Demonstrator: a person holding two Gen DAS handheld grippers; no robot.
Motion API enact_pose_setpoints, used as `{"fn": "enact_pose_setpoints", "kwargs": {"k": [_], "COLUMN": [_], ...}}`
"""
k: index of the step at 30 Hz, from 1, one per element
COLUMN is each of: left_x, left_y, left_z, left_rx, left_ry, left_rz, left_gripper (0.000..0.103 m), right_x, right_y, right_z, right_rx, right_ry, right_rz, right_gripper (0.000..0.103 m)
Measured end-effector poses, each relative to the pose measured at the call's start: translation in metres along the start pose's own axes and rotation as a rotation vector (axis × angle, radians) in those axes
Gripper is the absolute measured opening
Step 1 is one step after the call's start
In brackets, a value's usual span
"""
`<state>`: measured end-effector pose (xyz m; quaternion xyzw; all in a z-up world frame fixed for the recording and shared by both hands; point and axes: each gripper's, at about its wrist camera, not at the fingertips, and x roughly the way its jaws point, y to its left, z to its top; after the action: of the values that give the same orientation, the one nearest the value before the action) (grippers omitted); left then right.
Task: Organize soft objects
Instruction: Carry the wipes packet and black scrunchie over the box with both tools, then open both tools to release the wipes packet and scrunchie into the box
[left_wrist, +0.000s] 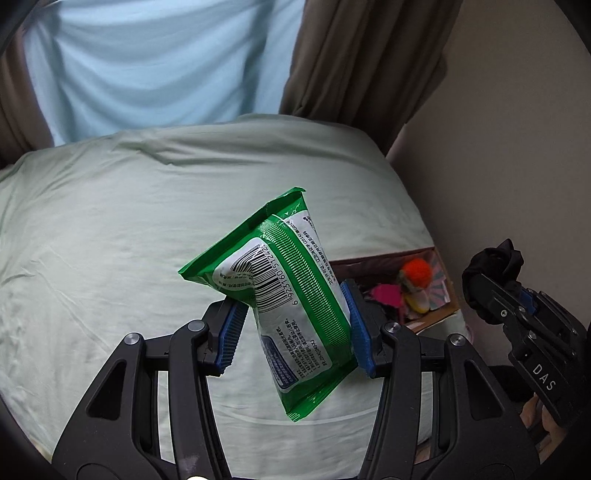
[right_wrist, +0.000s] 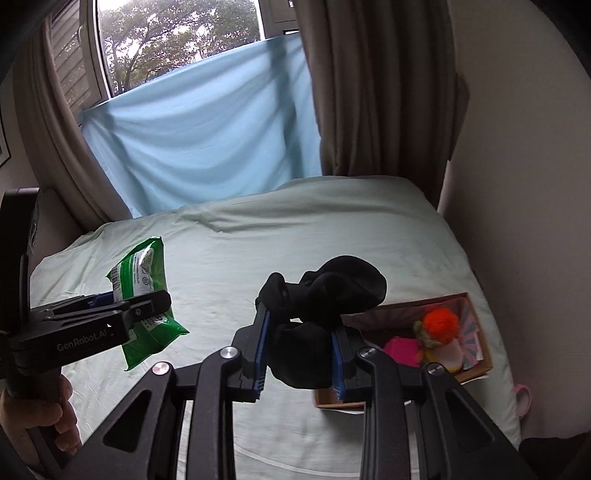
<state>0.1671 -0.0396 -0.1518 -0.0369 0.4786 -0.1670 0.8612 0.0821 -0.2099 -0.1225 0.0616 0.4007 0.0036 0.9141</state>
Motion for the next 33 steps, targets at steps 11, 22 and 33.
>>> {"fn": "enact_pose_setpoints", "kwargs": {"k": [11,22,33], "left_x": [0.081,0.171,0.266], "left_y": [-0.123,-0.186,-0.197], "left_z": [0.000,-0.006,-0.023], "left_rx": [0.020,0.004,0.021], "left_ry": [0.091,0.230,0.409], "left_rz": [-0.027,-0.005,0.039], "left_gripper": [0.047,0.047,0.047], "right_x": [0.021,0.088,0.150], "right_y": [-0.128,-0.198,-0.230], "right_z": [-0.001,-0.019,-0.050], "right_rx": [0.020,-0.020,-0.033], "right_ry": [0.071,0.220,0.321], "right_rz": [-0.020,0.023,0.057], "right_gripper": [0.026,0.026,0.026]}}
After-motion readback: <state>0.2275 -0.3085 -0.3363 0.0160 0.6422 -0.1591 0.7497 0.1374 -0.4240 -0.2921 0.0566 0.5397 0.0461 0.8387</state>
